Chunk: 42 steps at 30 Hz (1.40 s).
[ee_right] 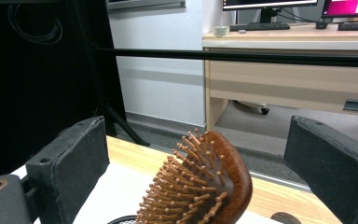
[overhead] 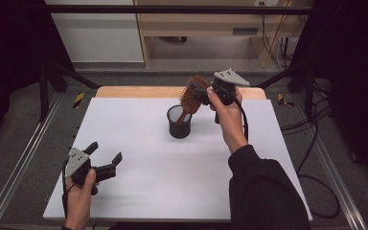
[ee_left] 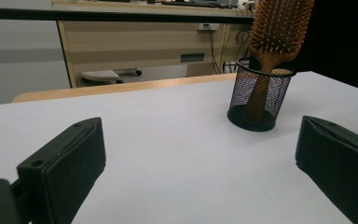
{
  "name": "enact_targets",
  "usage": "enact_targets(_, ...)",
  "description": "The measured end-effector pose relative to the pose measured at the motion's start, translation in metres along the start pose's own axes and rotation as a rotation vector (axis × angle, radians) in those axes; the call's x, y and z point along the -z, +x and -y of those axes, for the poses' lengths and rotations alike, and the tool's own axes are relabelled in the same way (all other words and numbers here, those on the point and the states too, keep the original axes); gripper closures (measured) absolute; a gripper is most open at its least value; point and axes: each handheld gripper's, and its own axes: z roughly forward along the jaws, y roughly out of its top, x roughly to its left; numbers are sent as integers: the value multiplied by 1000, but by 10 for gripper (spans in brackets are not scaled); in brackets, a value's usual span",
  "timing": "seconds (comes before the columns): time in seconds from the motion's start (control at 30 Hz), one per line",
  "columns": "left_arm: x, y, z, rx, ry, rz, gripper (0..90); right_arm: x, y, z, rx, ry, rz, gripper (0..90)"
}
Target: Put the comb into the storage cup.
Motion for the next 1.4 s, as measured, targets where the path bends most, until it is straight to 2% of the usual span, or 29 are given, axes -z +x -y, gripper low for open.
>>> enact_targets(0.13, 0, 1, 0, 8, 0, 2, 19, 4, -3, -2, 14, -3, 4, 55)
enact_targets(0.6, 5, 9, -2, 11, -7, -6, 19, 26, -21, -3, -2, -27, 17, 53)
enact_targets(0.87, 13, 15, -3, 9, -14, -34, 19, 54, -36, -1, -37, -68, 17, 50)
enact_targets(1.03, 21, 22, -3, 3, -26, -49, 19, 73, -45, 0, -35, -77, 17, 50)
enact_targets(1.2, 25, 26, -2, -3, -37, -45, 19, 88, -55, 3, -18, -83, 19, 47)
enact_targets(1.4, 30, 31, -2, 26, -61, -47, 19, 105, -65, 10, -8, -102, 36, 45)
